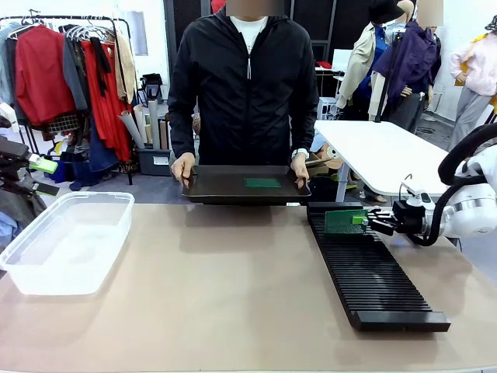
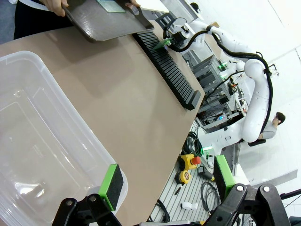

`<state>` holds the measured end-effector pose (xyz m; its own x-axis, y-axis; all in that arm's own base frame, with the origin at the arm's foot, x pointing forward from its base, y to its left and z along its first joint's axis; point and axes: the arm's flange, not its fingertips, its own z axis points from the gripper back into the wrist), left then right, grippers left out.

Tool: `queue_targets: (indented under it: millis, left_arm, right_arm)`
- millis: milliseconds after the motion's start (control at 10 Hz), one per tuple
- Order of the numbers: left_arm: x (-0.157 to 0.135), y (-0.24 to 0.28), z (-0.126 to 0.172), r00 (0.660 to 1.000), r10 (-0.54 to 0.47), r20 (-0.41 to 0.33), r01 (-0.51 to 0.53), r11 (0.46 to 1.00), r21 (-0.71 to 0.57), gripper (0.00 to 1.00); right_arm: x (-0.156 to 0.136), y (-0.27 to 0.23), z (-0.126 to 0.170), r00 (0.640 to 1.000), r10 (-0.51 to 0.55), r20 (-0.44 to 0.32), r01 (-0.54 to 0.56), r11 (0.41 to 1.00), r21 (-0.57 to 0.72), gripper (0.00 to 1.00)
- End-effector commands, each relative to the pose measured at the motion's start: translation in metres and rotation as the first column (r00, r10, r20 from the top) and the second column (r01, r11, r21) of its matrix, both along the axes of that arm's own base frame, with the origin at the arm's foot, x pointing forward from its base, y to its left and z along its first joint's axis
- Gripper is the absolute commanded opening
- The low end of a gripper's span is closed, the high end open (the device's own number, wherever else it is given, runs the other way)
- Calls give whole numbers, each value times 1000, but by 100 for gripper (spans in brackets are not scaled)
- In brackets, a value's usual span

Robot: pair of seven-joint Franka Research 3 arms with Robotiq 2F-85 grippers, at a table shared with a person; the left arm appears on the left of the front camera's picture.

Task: Sort PCBs into racks and boxes based on the side picked up.
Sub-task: If the short side of the Blank PCB is picked up, insert it into the PCB Rack ; if the long side is picked up, place it in the Organizing box.

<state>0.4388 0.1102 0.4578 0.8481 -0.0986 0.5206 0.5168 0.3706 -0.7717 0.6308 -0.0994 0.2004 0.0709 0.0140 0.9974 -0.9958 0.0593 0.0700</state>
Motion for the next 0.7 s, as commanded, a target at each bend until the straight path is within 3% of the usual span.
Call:
queue_targets:
  millis: [0,600]
  left_arm:
    - [-1,0,2,1000,2,-8,-2,1000,-7,100]
    - [-1,0,2,1000,2,-8,-2,1000,-7,100]
  right_arm:
    - [6,3,-3,1000,-14,-14,13,999,-33,0]
    - [5,-1,-2,1000,-13,-28,13,1000,-6,0]
